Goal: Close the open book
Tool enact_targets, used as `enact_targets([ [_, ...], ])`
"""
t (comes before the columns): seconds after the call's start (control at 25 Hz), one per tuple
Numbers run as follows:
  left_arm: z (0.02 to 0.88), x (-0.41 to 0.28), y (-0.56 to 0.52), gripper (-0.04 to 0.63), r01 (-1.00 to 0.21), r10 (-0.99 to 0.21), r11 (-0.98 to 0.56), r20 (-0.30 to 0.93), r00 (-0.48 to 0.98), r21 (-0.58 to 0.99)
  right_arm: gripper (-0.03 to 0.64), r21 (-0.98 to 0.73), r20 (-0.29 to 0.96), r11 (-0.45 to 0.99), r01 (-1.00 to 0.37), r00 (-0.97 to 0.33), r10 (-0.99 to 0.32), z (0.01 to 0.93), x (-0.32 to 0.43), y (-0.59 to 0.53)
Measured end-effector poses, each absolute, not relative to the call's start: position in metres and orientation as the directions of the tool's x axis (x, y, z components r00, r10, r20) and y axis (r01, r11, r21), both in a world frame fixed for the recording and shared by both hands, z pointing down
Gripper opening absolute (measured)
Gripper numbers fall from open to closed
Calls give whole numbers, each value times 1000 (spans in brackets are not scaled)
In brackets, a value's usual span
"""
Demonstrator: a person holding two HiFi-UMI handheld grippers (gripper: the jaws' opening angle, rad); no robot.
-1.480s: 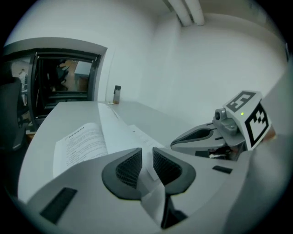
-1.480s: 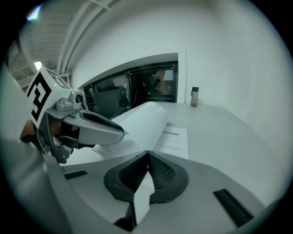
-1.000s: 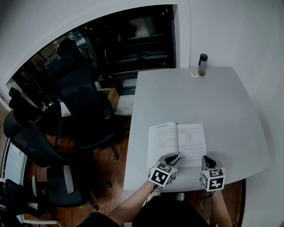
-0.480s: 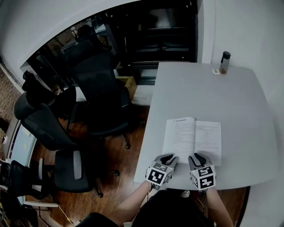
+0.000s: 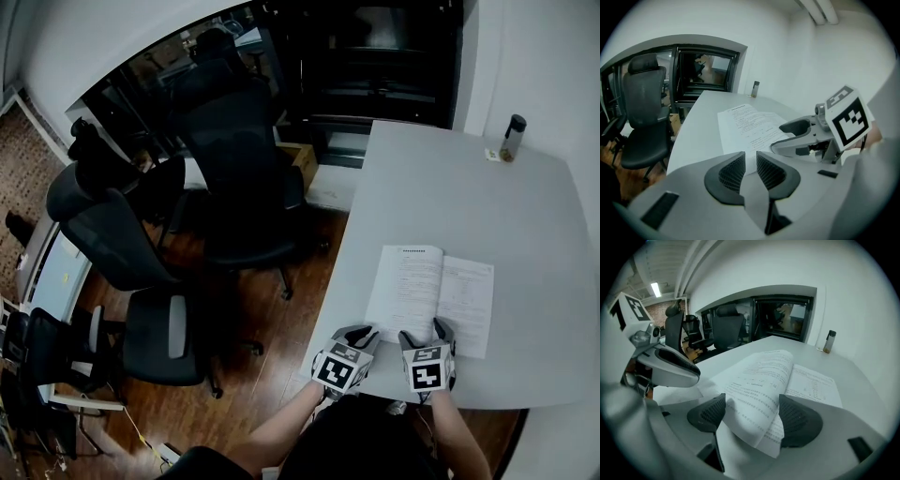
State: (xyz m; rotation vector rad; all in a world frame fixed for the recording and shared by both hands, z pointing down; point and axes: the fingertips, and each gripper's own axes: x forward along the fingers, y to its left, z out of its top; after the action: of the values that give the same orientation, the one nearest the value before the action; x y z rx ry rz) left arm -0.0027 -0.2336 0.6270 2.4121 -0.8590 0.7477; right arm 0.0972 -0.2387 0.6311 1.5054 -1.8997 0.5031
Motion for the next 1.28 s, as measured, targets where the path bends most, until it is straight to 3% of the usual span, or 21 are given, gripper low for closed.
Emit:
enact_targets([
  [0.08, 629, -3, -234, 75, -675, -417, -696, 627, 658, 245, 346, 93, 707, 249, -964, -112, -698, 634, 106, -238],
  [0.24, 630, 1, -234, 75, -658, -399, -711, 628, 668, 247, 219, 26, 713, 174, -984, -104, -694, 631, 127, -231],
  [0.4, 628, 12, -233, 77, -634, -382, -733, 622, 683, 246, 216, -32, 676, 90, -995, -88, -732, 618, 153, -222],
  [0.88, 626, 43, -223, 75, -568, -324, -786, 622, 713, 243, 216, 43, 516, -183, -982, 179, -838, 544, 262, -189],
  [1.04, 623, 49, -227, 77, -569, -331, -786, 613, 718, 242, 216, 77, 469, -136, -988, 157, -869, 520, 256, -195],
  [1.28, 619, 36, -227, 75, -598, -359, -765, 611, 705, 240, 218, 20, 567, 67, -998, -44, -823, 561, 182, -213],
])
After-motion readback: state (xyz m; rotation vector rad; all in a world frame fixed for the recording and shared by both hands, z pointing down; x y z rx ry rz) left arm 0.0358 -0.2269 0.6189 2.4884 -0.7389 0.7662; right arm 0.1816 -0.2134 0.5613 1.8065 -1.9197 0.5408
